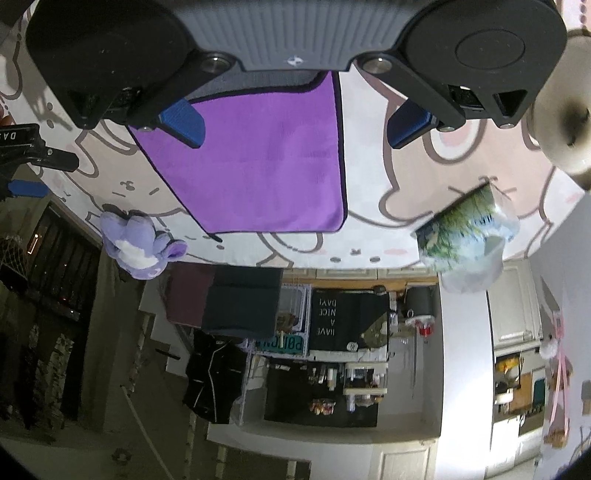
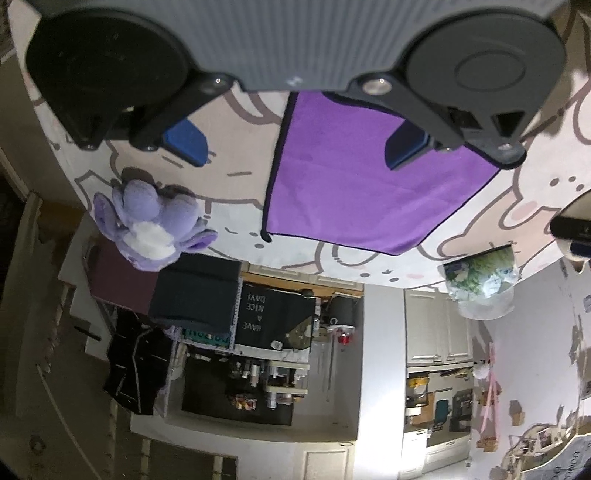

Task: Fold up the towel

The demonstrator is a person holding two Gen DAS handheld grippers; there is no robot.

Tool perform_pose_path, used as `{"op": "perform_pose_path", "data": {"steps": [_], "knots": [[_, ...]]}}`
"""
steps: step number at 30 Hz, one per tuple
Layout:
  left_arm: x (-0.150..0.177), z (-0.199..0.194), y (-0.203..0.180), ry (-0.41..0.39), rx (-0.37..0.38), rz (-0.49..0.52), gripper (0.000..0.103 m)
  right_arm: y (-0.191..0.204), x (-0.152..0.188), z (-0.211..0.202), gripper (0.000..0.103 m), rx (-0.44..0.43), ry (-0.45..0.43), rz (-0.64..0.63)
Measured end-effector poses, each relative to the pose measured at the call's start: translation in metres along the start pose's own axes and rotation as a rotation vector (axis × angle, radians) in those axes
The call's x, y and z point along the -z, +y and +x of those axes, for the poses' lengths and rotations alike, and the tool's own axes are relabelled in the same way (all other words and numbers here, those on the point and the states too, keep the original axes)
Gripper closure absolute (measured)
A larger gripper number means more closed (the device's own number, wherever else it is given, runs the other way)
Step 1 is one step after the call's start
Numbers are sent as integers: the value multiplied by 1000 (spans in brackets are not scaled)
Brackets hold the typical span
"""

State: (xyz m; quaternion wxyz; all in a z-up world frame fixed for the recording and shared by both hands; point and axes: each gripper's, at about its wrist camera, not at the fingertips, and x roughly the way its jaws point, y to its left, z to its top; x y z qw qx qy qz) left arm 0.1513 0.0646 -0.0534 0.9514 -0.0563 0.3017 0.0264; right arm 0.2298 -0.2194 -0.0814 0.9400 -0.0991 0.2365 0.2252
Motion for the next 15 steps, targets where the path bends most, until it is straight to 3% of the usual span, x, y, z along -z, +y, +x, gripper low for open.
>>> {"op": "perform_pose_path", "data": {"steps": [8,15], "knots": [[16,25,5,38,4,52,0,-6,13,22,0,-10,43,25],[31,49,16,82,113,79,0,-14,23,45,0,-65,97,84]]}}
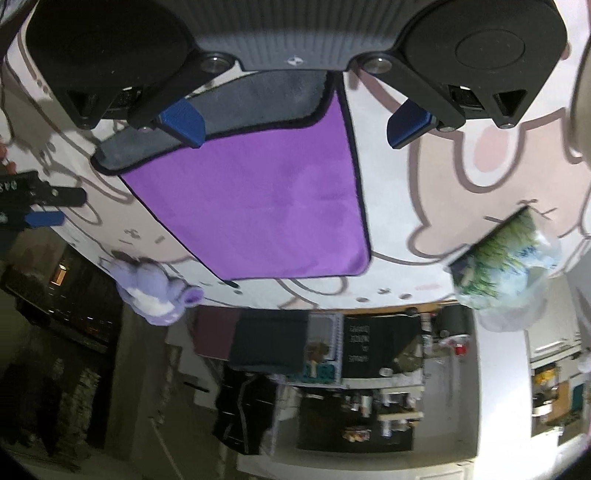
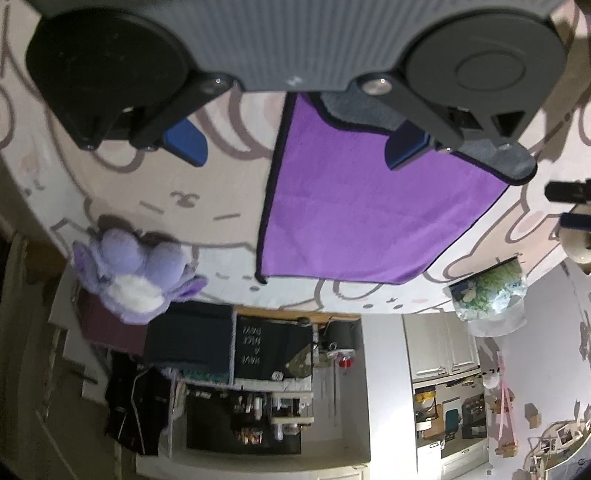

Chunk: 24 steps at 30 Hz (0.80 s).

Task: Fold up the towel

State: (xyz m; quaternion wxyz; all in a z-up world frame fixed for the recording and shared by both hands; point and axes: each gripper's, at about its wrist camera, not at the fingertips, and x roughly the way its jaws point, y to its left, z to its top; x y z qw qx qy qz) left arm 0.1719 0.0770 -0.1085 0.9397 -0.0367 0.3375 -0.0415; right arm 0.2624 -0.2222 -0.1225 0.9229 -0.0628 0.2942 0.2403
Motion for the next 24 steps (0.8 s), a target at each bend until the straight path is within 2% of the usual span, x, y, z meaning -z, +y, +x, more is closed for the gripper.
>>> {"op": "perform_pose_path", "data": {"steps": [5,9,13,19,21,23,24], "knots": [[3,13,9,15,91,-17,0,-12,6,16,0,-112,5,17],[5,25,14,44,127,-21,0,-22,9,26,0,-142,-1,30],[6,35,23,70,185,-53,0,-35,11,39,0,-231,26,42],[7,45,32,129,318,-90,0,-45,13,57,1,-350,85,4],[9,48,34,134,332,-112,1,-47,13,61,9,-365,119,10],[10,49,37,143,348,-134,5,-47,14,66,25,-399,144,10],[11,49,39,148,353,-142,7,-47,14,68,28,-413,161,17]]}}
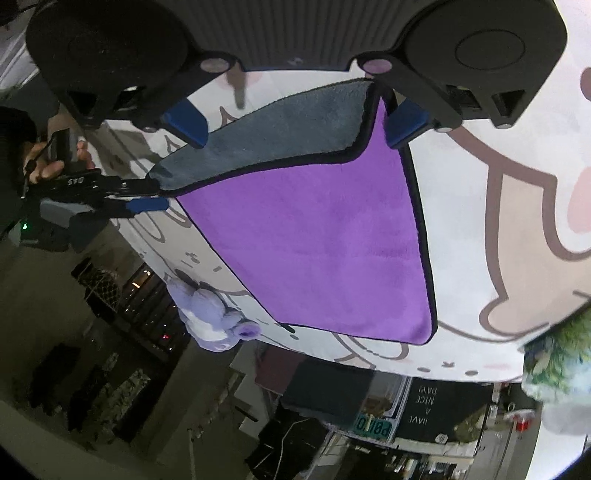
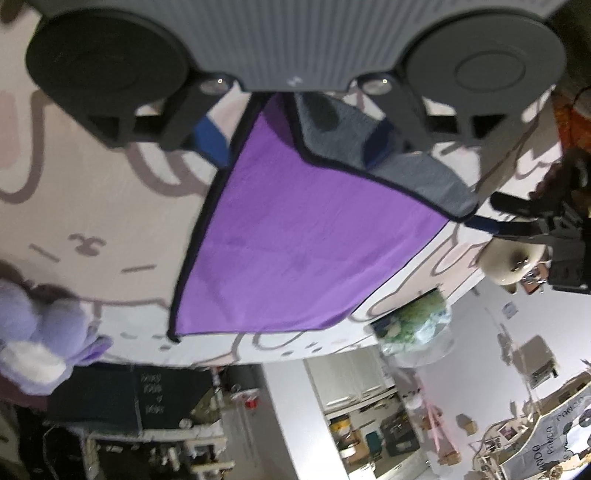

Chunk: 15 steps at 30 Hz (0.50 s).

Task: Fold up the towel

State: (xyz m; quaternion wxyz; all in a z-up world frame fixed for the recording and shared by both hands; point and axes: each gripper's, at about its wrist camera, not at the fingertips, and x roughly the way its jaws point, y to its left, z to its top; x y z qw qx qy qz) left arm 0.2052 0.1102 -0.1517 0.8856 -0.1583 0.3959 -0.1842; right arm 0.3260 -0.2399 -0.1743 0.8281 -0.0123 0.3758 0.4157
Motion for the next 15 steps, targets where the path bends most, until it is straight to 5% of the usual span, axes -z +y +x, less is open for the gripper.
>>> {"op": "perform_pose_path", "data": {"steps": [5,15], "knots": [[0,-1,7,11,21,-36,20,1,3,3,57,-45,38,16],[0,0,20,41,-7,-103,43,1,11,-3,80,-46,90,16]]}}
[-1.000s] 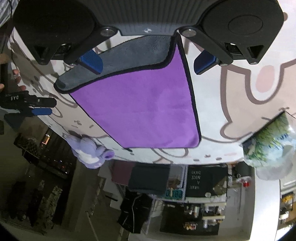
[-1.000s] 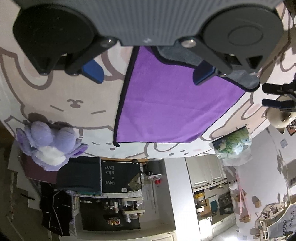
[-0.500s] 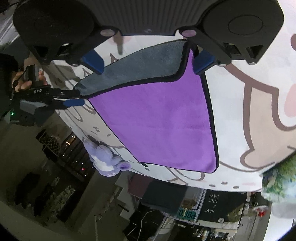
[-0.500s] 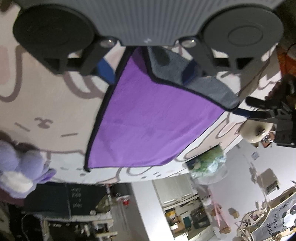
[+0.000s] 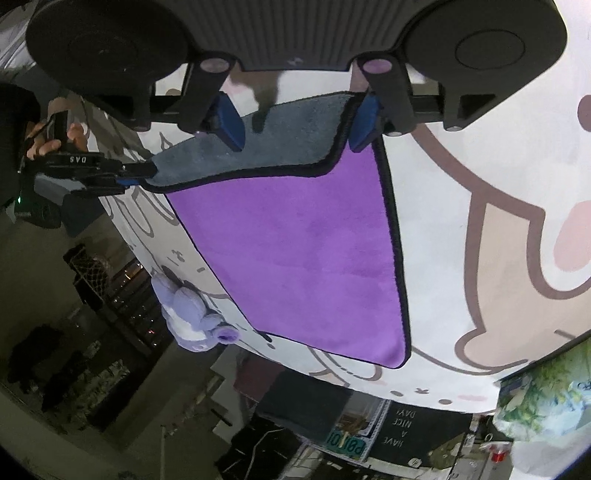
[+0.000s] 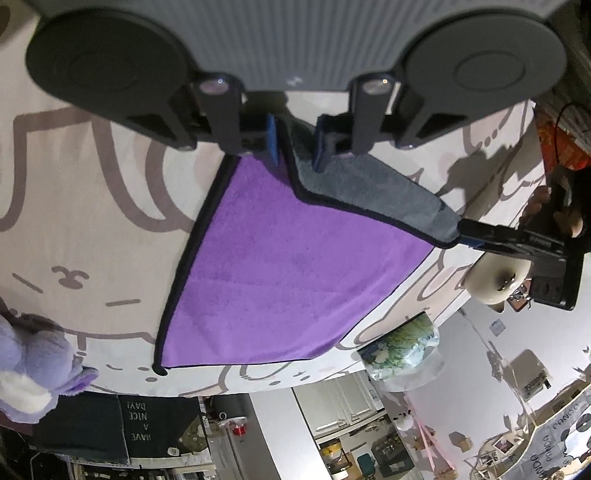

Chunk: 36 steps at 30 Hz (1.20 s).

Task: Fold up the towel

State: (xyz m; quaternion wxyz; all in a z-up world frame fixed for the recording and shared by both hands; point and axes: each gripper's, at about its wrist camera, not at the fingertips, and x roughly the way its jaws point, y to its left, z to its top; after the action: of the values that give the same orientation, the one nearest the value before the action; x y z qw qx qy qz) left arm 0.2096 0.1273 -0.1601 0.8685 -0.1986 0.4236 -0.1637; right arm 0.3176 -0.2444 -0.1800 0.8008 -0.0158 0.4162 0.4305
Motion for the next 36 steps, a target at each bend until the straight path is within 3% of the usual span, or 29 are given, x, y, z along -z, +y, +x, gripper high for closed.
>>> {"op": "perform_pose_path", "data": {"steps": [9,12,16,23,36], "knots": [[-1,2,4,22,-32,9,58,1,2,-1,85,7,13,2],[0,0,6,27,-47,12,67,1,2,0,87,10,16,-3],[0,-2,10,33,-82,13,92,2,0,0,92,17,16,-7],[-8,-14,1,-19,-96,45,97,5,-7,-8,96,30,-19,-10],[-46,-31,-18,-162,-157,67,97,13,-43,-32,97,73,-163,-2]]}}
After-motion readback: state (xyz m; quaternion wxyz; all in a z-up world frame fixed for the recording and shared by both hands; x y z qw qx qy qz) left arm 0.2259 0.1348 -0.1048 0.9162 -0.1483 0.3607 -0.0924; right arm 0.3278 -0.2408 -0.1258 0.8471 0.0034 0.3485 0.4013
